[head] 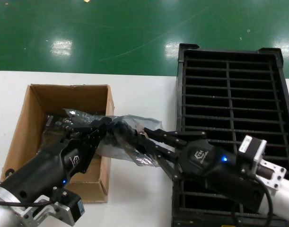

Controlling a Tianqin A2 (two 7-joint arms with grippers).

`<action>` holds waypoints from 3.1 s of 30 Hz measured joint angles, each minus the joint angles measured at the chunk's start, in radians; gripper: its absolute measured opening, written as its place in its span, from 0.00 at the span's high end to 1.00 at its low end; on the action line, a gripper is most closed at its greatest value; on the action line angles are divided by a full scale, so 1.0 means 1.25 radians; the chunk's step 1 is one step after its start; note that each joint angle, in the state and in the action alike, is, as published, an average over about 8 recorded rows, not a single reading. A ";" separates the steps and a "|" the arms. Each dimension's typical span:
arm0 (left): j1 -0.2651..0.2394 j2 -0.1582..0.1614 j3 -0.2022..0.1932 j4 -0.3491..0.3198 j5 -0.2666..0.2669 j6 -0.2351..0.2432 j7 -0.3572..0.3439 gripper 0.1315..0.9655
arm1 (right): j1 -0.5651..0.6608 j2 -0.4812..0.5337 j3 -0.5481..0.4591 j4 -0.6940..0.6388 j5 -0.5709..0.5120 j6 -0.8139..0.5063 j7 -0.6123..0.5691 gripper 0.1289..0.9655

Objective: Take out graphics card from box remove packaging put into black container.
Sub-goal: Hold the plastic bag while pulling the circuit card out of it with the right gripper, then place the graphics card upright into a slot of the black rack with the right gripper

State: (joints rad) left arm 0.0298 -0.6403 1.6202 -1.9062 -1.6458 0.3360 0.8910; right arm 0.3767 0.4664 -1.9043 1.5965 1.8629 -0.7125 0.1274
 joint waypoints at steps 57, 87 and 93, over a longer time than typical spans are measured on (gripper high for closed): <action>0.000 0.000 0.000 0.000 0.000 0.000 0.000 0.99 | -0.245 0.449 0.405 0.311 0.155 -0.095 0.034 0.93; 0.000 0.000 0.000 0.000 0.000 0.000 0.000 0.99 | 0.200 0.422 0.004 0.149 -0.189 -0.291 0.221 0.93; 0.000 0.000 0.000 0.000 0.000 0.000 0.000 0.99 | 0.256 0.388 -0.038 0.135 -0.262 -0.323 0.259 0.93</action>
State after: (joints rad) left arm 0.0298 -0.6404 1.6202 -1.9062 -1.6458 0.3359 0.8910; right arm 0.6972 0.9519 -1.9518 1.7649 1.5354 -1.1159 0.4510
